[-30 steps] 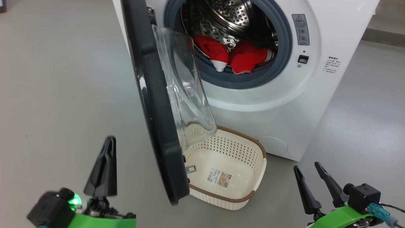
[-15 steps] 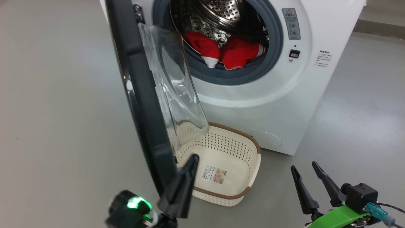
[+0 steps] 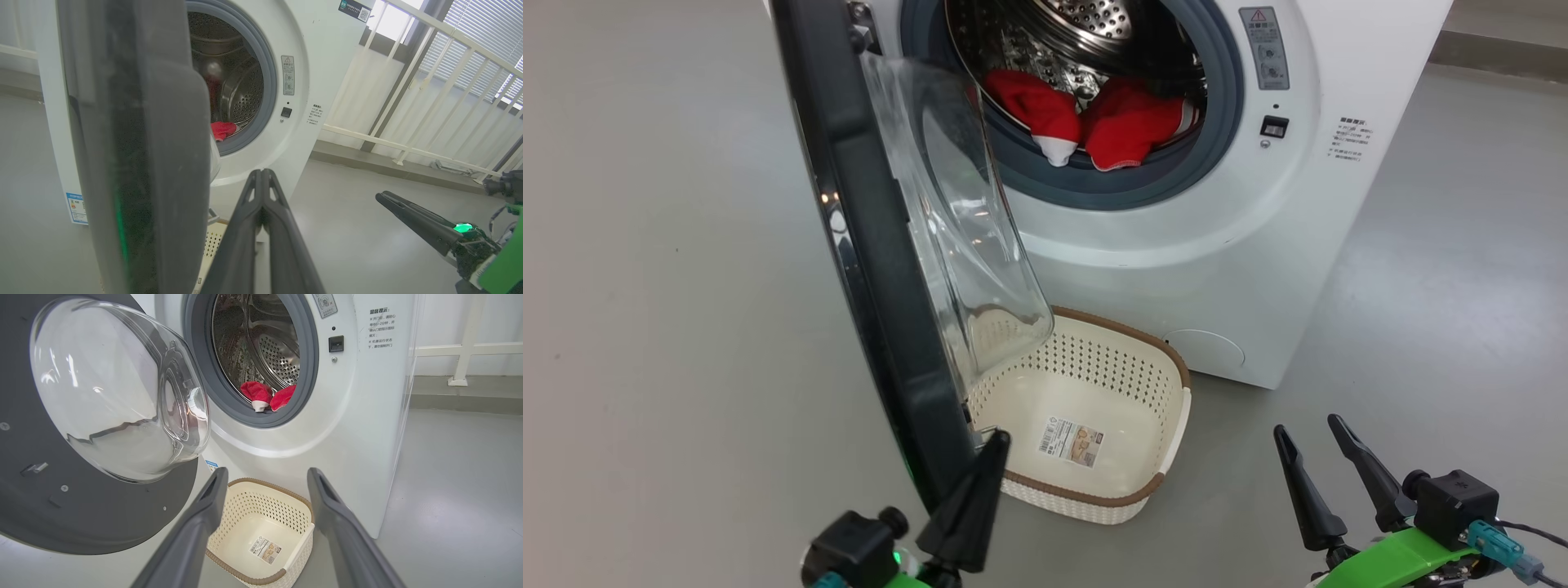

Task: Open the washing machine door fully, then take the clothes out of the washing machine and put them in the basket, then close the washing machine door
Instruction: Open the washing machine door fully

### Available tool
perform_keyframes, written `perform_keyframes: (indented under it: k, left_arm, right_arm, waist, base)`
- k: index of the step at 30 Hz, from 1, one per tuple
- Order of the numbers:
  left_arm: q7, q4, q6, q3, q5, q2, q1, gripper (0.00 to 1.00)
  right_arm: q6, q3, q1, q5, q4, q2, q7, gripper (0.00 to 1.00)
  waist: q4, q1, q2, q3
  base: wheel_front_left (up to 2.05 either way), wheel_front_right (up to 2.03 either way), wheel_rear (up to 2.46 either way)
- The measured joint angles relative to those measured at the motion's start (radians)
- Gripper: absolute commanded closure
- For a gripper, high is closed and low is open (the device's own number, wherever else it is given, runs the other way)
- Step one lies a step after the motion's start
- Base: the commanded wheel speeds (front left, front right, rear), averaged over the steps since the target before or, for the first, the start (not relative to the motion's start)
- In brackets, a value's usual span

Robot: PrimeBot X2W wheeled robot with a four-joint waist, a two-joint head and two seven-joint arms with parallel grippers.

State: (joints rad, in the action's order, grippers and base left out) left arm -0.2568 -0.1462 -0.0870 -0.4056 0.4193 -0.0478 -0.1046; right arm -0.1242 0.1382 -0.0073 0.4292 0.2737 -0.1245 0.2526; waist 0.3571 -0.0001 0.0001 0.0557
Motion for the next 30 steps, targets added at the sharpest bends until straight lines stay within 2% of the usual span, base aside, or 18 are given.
perform_keyframes:
  k: [7,16,30]
  left_arm:
    - [0.0,-0.034,0.01,0.054,0.016,0.003,-0.009,1.0]
    - [0.0,-0.054,-0.003,0.103,0.009,0.01,0.005,1.0]
    - [0.0,-0.05,-0.019,0.299,-0.064,0.009,0.045,1.0]
  right_arm:
    - [0.0,0.0,0.0,0.0,0.0,0.0,0.0,0.0]
    - [0.0,0.0,0.001,0.0,0.0,0.004,0.0,0.0]
    - [0.0,0.003,0.003,0.0,-0.004,0.005,0.0,0.0]
  waist:
    - [0.003,0.0,0.0,-0.008]
    - [0.021,0.0,0.0,-0.025]
    - [0.05,0.0,0.0,-0.028]
  base:
    - [0.0,0.0,0.0]
    - [0.0,0.0,0.0]
    - [0.0,0.0,0.0]
